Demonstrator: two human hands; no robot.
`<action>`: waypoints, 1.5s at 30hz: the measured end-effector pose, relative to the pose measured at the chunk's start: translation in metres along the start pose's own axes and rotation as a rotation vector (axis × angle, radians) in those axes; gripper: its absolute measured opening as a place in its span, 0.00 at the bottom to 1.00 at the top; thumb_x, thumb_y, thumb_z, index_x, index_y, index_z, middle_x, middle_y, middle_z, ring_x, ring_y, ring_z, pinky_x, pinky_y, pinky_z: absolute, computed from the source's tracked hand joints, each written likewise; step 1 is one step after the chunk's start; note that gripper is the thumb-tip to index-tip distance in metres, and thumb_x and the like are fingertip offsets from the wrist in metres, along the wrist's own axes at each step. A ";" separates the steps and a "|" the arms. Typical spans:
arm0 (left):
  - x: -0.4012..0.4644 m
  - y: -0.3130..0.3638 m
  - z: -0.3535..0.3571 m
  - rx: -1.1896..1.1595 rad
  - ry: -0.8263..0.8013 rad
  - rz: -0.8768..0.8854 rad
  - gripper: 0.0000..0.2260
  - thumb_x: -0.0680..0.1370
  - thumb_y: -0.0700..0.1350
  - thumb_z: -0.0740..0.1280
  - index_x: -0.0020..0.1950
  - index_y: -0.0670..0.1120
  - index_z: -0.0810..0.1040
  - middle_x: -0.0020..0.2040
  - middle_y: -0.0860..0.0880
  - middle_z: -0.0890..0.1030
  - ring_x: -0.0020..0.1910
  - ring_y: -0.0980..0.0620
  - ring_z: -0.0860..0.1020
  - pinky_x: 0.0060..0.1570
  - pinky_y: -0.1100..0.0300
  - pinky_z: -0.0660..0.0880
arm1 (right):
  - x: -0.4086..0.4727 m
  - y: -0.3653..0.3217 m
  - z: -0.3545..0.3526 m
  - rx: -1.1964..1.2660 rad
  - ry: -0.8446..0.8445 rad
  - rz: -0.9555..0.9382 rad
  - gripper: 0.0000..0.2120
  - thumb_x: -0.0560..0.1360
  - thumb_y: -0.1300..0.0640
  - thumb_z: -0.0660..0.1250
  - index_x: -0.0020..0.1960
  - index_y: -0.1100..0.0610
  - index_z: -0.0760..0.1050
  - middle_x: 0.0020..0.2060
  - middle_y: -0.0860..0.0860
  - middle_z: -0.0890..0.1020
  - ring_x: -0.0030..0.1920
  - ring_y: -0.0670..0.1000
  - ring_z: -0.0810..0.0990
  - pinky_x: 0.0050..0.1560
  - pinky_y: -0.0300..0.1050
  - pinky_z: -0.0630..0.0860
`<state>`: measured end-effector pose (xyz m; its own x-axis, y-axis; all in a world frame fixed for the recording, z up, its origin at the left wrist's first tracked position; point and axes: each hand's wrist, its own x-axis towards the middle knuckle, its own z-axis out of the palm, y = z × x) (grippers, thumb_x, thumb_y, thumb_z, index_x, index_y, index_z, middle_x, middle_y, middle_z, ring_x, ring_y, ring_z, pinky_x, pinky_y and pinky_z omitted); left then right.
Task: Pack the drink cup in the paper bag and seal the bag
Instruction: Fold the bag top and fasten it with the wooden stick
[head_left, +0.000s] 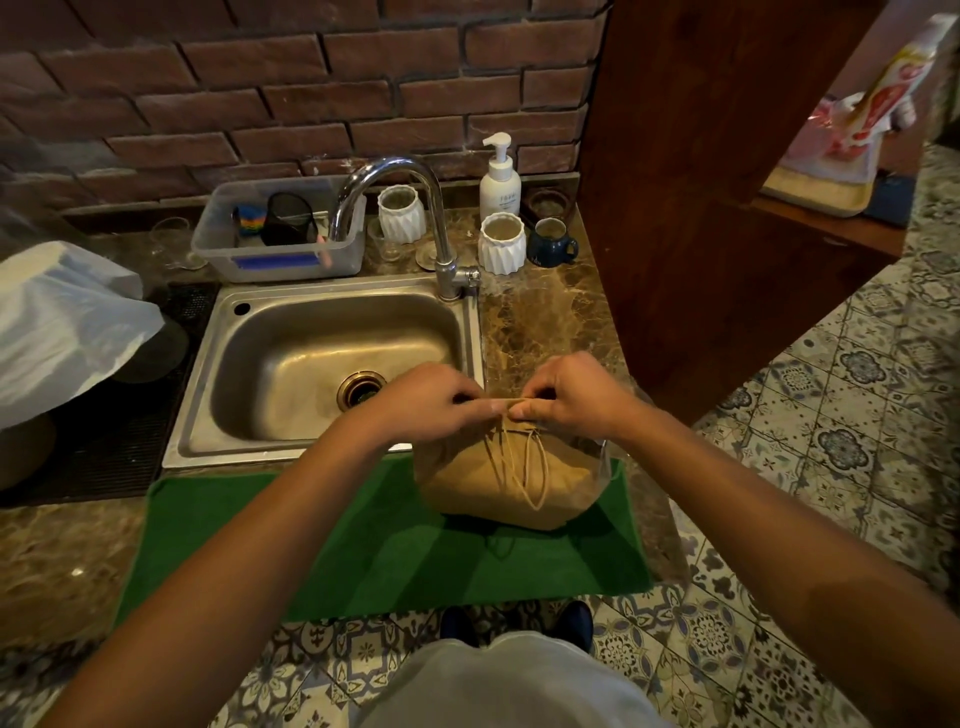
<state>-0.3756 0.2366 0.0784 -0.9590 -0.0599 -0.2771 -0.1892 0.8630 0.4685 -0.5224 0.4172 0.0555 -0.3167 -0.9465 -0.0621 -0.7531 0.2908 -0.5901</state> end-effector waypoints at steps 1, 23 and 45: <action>0.005 0.005 0.001 0.041 -0.025 0.019 0.22 0.79 0.66 0.63 0.45 0.49 0.84 0.35 0.51 0.81 0.36 0.50 0.78 0.35 0.53 0.71 | 0.000 -0.002 0.001 -0.012 0.008 -0.024 0.10 0.75 0.44 0.75 0.46 0.51 0.87 0.36 0.41 0.80 0.39 0.45 0.79 0.38 0.43 0.72; 0.020 -0.002 0.013 -0.016 0.049 0.051 0.09 0.76 0.57 0.71 0.41 0.54 0.83 0.36 0.52 0.83 0.36 0.52 0.78 0.40 0.48 0.76 | 0.002 0.007 -0.003 0.002 0.015 -0.029 0.11 0.79 0.47 0.70 0.48 0.53 0.87 0.40 0.49 0.86 0.41 0.48 0.82 0.44 0.48 0.77; 0.012 -0.014 0.013 0.051 0.133 0.005 0.10 0.77 0.60 0.70 0.46 0.56 0.84 0.34 0.61 0.76 0.39 0.53 0.75 0.37 0.57 0.65 | -0.040 0.052 -0.012 0.046 0.126 0.145 0.14 0.75 0.42 0.73 0.48 0.52 0.88 0.36 0.51 0.86 0.37 0.53 0.82 0.37 0.58 0.78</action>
<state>-0.3821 0.2306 0.0572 -0.9802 -0.1183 -0.1590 -0.1762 0.8877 0.4253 -0.5558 0.4721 0.0368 -0.4920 -0.8691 -0.0500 -0.6682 0.4138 -0.6183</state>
